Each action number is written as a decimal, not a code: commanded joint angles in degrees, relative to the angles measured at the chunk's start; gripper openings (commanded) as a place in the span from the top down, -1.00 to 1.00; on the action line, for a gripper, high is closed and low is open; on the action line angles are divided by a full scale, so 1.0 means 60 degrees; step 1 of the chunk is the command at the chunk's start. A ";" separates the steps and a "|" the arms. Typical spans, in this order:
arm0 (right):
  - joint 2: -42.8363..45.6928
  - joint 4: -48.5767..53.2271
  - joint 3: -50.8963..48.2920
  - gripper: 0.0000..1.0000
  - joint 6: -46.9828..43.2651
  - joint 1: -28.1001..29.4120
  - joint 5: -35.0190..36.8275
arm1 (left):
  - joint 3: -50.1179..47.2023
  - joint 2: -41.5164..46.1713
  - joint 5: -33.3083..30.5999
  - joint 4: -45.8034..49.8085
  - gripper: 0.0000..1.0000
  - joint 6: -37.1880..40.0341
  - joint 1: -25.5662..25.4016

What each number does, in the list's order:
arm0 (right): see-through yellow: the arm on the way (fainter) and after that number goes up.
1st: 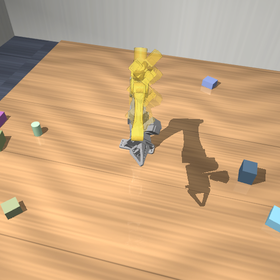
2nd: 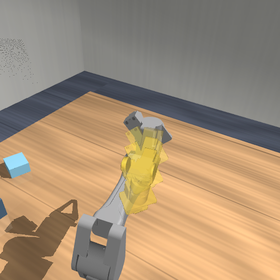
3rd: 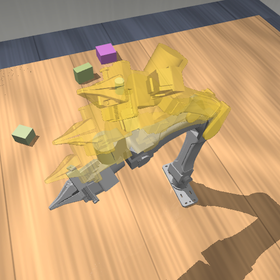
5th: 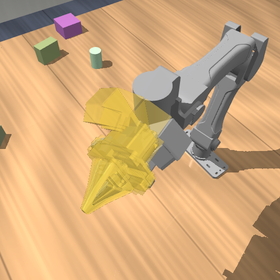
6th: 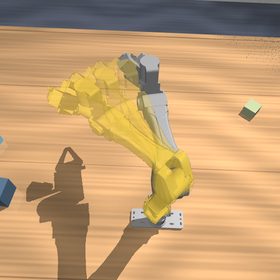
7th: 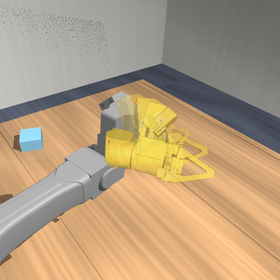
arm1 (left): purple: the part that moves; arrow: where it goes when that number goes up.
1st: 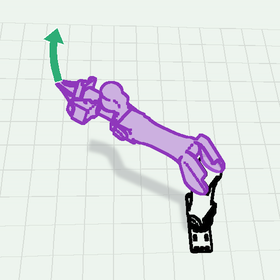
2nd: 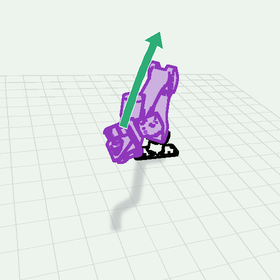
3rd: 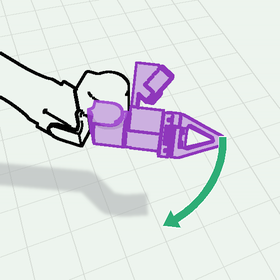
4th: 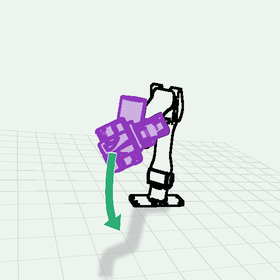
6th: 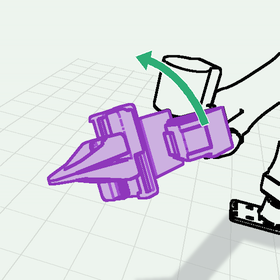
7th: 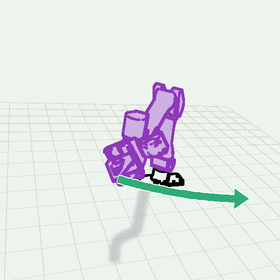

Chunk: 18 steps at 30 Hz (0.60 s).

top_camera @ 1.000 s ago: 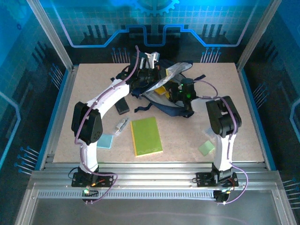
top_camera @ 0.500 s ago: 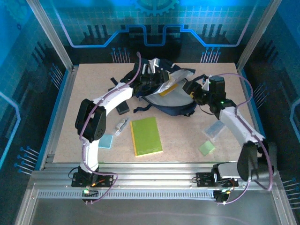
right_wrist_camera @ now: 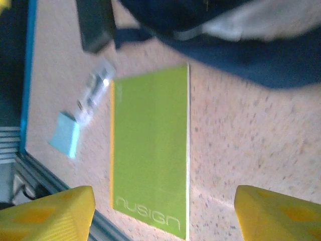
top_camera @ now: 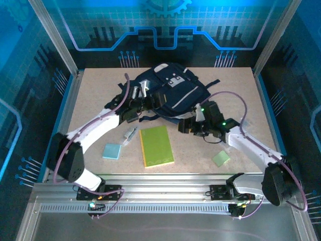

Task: Pack the student bag

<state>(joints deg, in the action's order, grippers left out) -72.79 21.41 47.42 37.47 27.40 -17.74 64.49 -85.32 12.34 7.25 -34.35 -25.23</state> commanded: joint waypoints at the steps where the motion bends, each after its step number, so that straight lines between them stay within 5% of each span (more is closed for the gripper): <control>1: -0.0610 -0.0478 -0.0061 -0.43 0.0049 0.0742 0.0524 | -0.0880 0.0654 -0.0576 0.1760 -0.54 0.0467 0.0060; 8: -0.1898 -0.1109 0.0167 -0.26 0.0314 0.2203 0.1777 | -0.2803 0.1725 -0.0522 0.2980 -0.11 -0.0053 -0.0041; 18: -0.3898 -0.0872 0.1127 -0.02 0.0368 0.3096 0.2916 | -0.3979 0.1730 -0.1058 0.3333 -0.09 -0.0334 -0.0699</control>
<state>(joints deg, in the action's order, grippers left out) -94.61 15.57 51.46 39.62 44.38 -4.27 42.11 -75.68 8.03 25.54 -35.16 -28.67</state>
